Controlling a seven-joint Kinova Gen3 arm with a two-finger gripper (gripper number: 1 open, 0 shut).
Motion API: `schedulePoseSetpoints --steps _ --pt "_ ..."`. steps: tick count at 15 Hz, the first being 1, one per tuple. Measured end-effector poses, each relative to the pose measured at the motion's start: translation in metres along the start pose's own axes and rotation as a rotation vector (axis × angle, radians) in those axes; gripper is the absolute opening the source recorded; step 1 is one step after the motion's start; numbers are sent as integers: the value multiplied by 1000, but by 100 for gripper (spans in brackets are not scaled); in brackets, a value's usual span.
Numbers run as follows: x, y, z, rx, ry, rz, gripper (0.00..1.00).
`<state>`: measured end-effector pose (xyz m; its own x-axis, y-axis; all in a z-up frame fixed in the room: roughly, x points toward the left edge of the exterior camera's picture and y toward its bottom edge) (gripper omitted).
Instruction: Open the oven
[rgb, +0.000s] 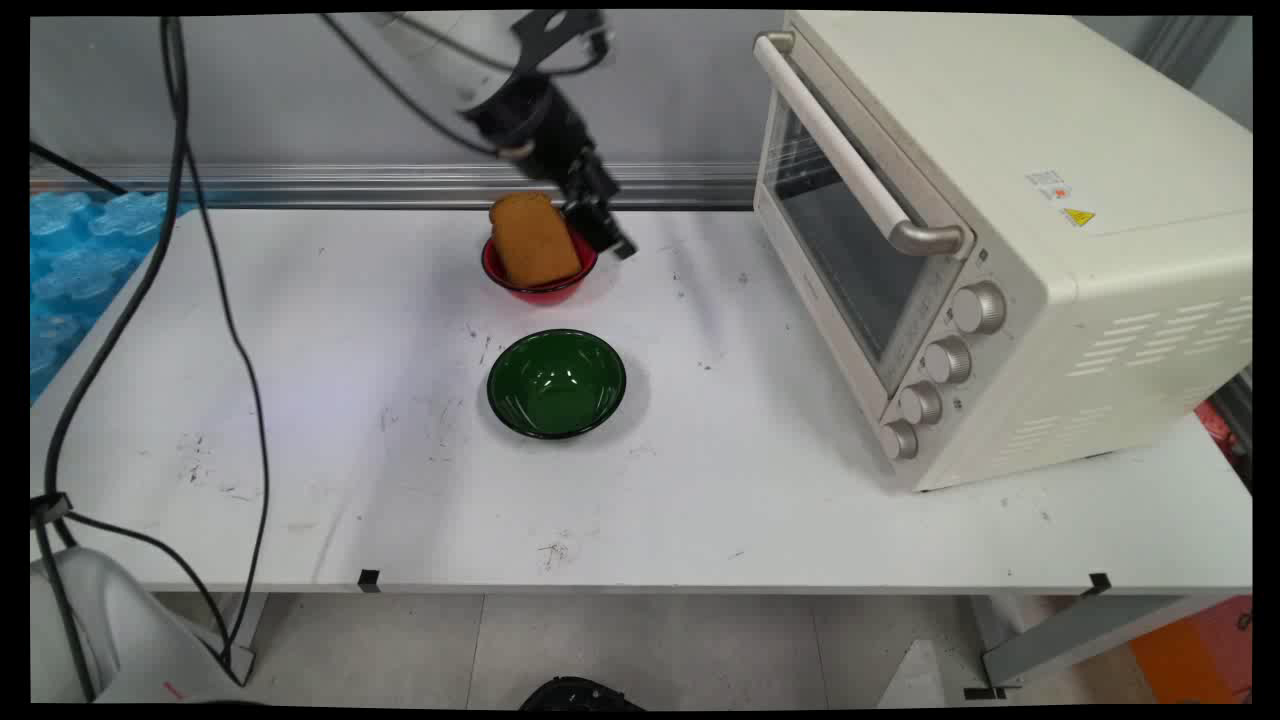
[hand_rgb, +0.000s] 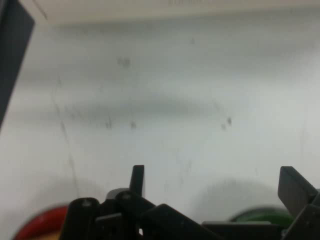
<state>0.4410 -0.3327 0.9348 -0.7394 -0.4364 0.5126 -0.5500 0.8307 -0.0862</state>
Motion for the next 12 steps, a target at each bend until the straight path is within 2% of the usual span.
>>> schedulePoseSetpoints --steps 2,9,10,12 --pt "23 -2 -4 5 35 5 100" --pt "71 -8 -12 13 104 5 100" --pt "78 -9 -13 12 114 4 0" --pt "94 -11 -14 11 136 0 0"
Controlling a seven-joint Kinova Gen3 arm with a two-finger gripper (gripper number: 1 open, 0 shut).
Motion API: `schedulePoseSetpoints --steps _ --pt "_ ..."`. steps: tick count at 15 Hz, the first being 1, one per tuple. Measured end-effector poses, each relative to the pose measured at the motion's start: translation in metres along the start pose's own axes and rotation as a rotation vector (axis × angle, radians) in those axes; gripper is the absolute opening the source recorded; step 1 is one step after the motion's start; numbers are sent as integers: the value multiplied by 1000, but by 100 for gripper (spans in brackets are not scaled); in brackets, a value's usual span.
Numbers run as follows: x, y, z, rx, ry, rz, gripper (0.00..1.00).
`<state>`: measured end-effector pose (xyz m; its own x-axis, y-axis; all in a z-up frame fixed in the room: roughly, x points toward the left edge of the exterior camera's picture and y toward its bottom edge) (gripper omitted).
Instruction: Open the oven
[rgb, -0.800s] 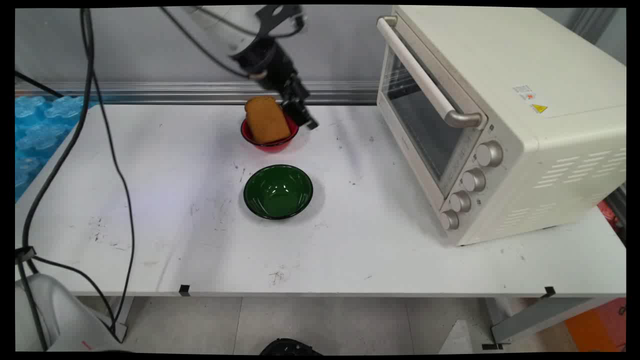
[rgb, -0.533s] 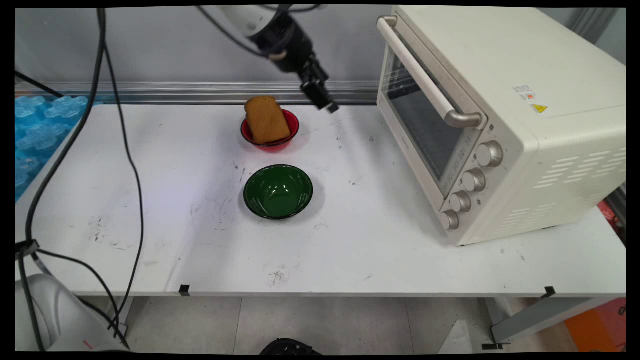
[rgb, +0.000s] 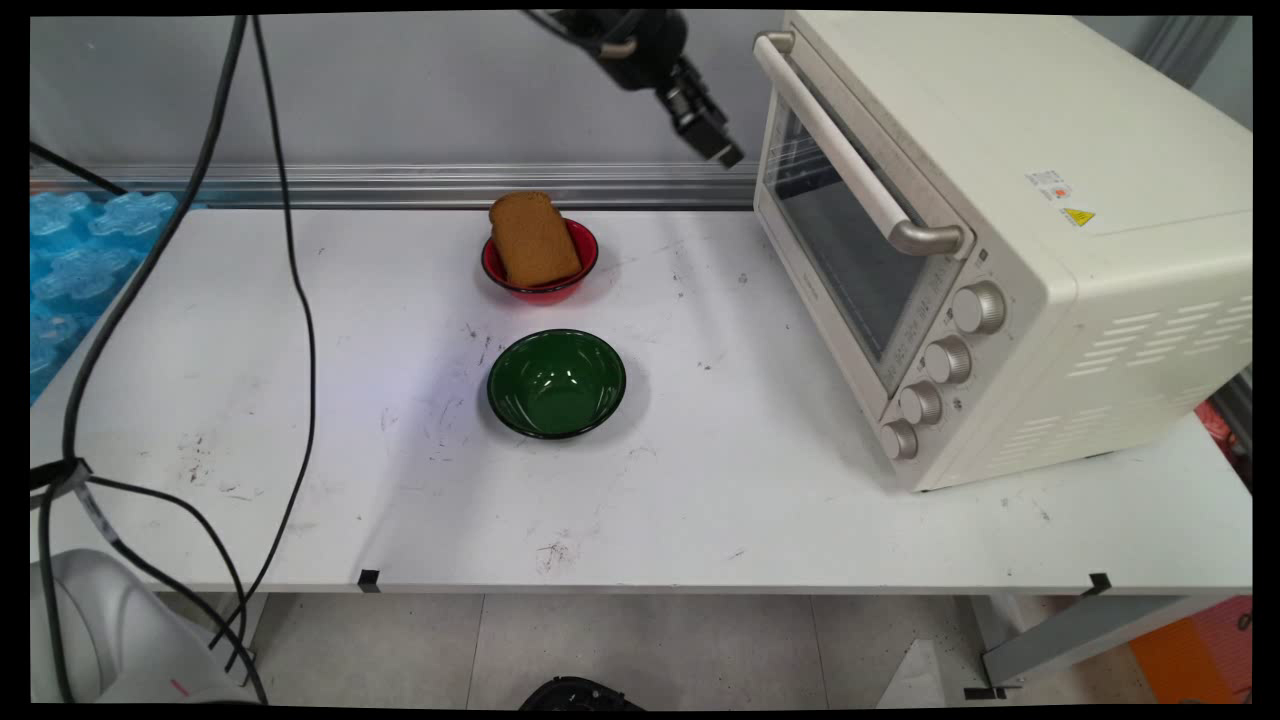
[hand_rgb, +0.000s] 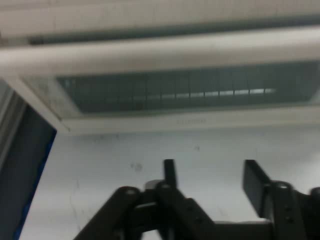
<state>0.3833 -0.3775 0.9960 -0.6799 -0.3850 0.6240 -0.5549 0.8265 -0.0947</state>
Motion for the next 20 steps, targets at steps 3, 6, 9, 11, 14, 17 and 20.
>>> schedulePoseSetpoints --steps 3,6,9,11,14,17,20 --pt "21 -3 1 3 30 -1 0" --pt "35 -4 2 4 35 0 0" --pt "48 -4 1 -3 31 5 0" --pt "55 -3 0 -6 29 9 0" --pt "65 -1 -1 -9 23 21 0" --pt "73 3 -3 -12 12 29 0" --pt "80 9 -4 -17 4 35 0"
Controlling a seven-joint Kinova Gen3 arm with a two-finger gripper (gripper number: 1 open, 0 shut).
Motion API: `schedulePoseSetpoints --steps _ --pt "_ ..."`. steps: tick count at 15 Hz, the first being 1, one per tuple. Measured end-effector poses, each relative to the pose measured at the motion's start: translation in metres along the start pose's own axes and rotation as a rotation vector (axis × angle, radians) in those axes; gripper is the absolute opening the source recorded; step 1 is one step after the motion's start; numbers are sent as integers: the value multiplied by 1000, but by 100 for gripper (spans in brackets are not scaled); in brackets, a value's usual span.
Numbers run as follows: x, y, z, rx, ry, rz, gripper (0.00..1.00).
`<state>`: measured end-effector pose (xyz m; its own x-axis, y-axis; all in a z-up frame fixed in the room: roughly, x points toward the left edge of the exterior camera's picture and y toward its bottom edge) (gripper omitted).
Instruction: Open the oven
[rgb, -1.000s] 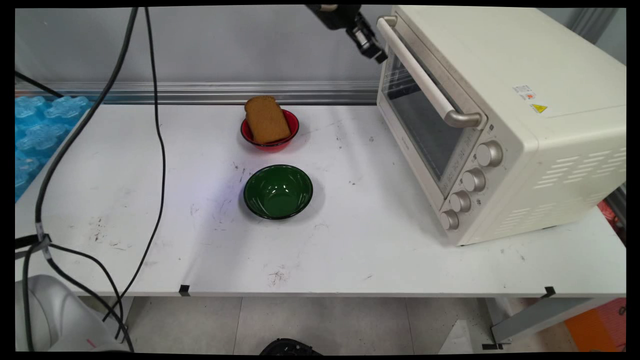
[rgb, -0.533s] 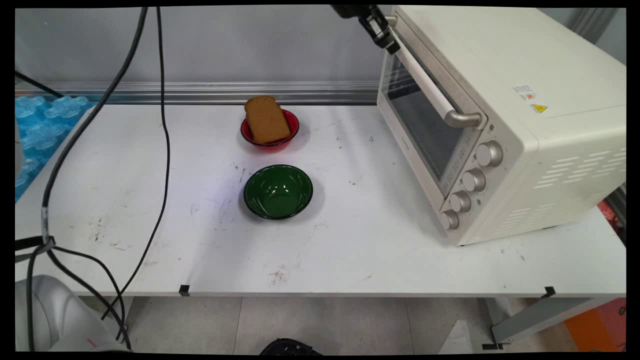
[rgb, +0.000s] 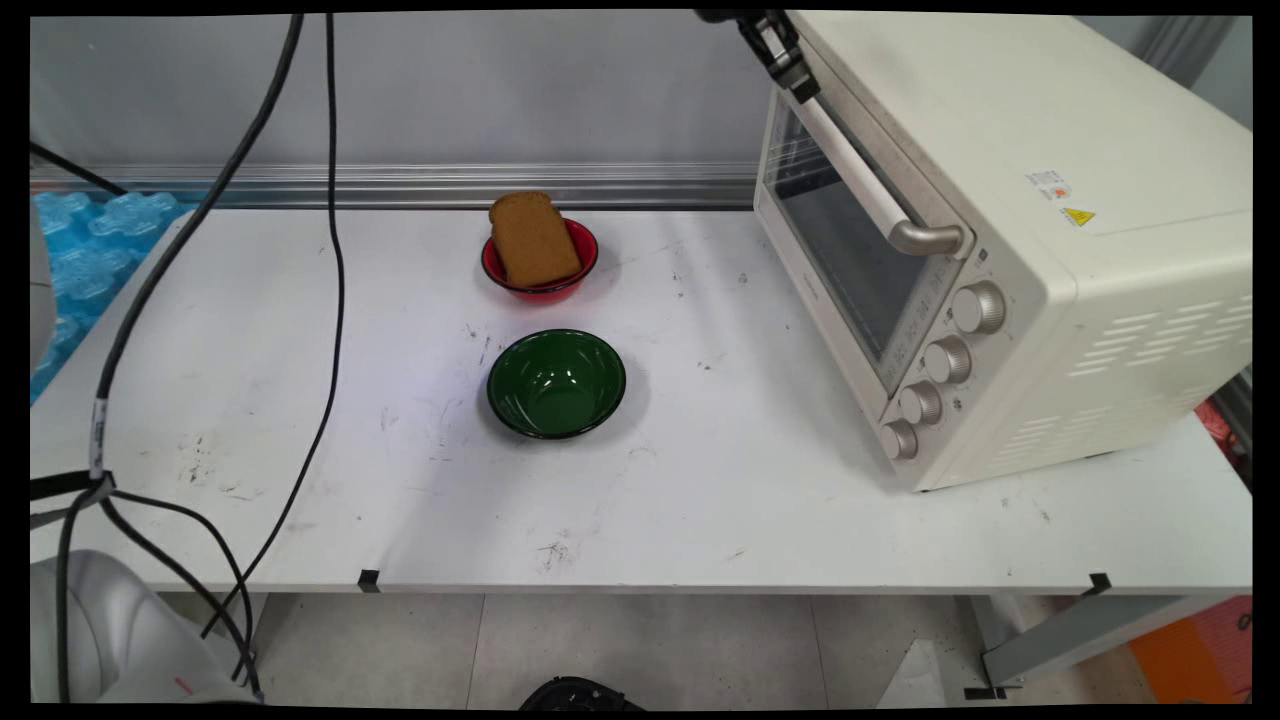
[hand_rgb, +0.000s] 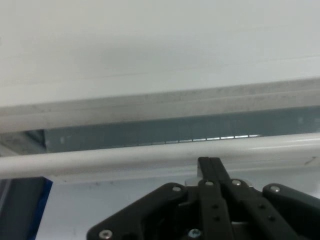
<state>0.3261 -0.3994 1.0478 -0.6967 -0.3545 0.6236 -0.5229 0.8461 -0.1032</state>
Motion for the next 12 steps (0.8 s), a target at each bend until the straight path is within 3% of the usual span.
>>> schedulePoseSetpoints --steps 12 --pt "21 23 16 5 -12 -39 0"
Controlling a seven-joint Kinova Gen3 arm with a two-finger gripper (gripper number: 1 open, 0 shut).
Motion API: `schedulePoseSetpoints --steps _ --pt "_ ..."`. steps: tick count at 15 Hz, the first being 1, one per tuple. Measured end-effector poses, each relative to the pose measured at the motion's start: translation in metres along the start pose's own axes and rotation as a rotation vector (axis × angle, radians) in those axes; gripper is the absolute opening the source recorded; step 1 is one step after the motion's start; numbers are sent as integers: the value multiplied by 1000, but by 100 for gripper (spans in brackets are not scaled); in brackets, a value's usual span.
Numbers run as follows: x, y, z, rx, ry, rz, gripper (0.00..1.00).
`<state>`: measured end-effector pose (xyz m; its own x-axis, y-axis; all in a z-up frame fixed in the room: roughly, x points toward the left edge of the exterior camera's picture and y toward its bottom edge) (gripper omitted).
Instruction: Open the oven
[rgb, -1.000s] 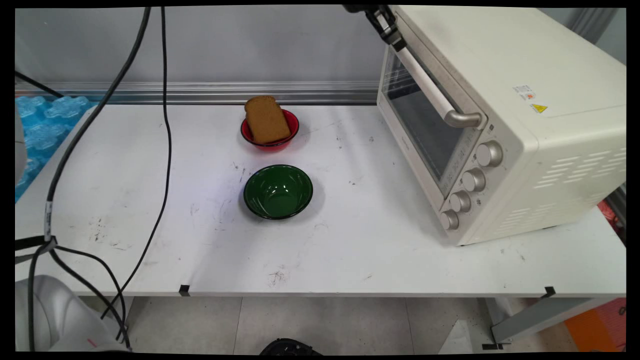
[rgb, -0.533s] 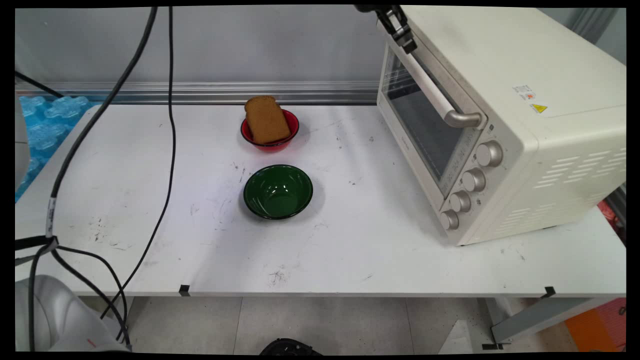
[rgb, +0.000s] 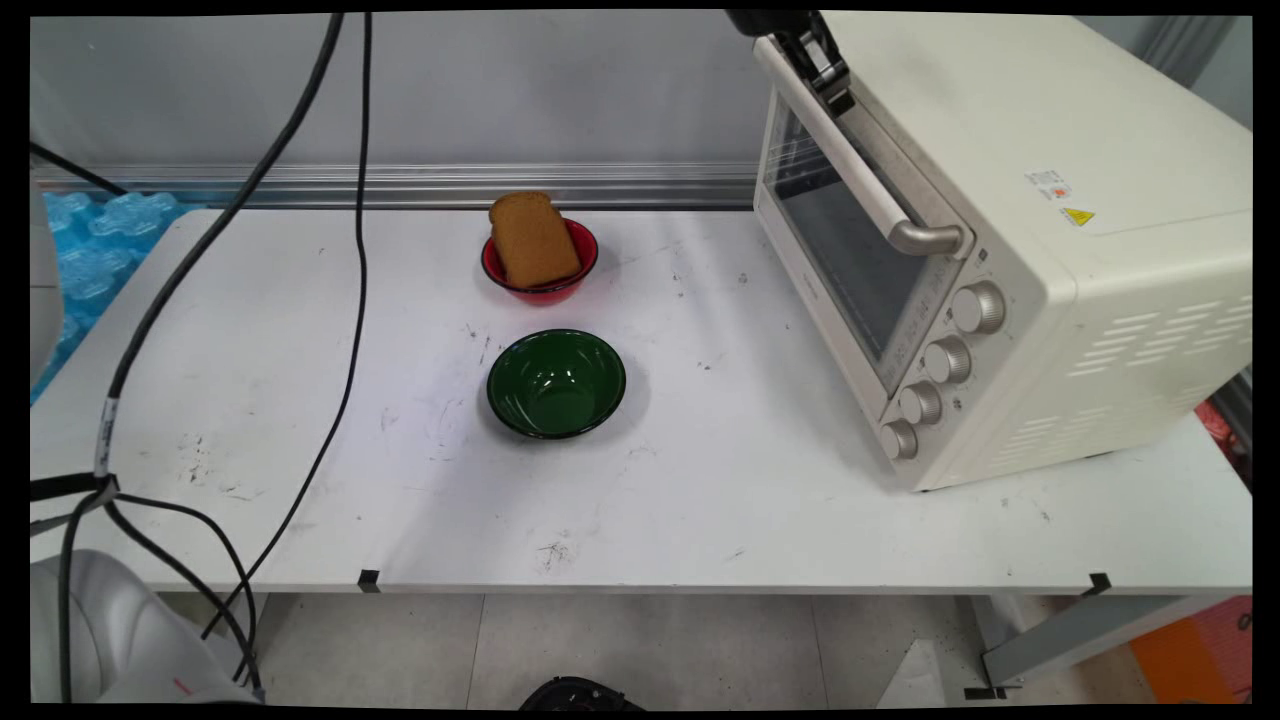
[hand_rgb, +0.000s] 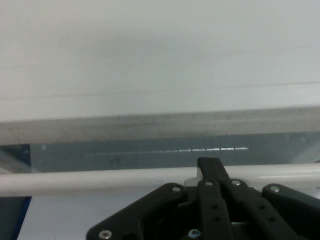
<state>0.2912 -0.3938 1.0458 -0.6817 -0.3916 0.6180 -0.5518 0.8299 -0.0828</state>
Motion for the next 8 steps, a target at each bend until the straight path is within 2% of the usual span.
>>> schedulePoseSetpoints --steps 8 --pt "4 2 16 -8 26 -17 0"
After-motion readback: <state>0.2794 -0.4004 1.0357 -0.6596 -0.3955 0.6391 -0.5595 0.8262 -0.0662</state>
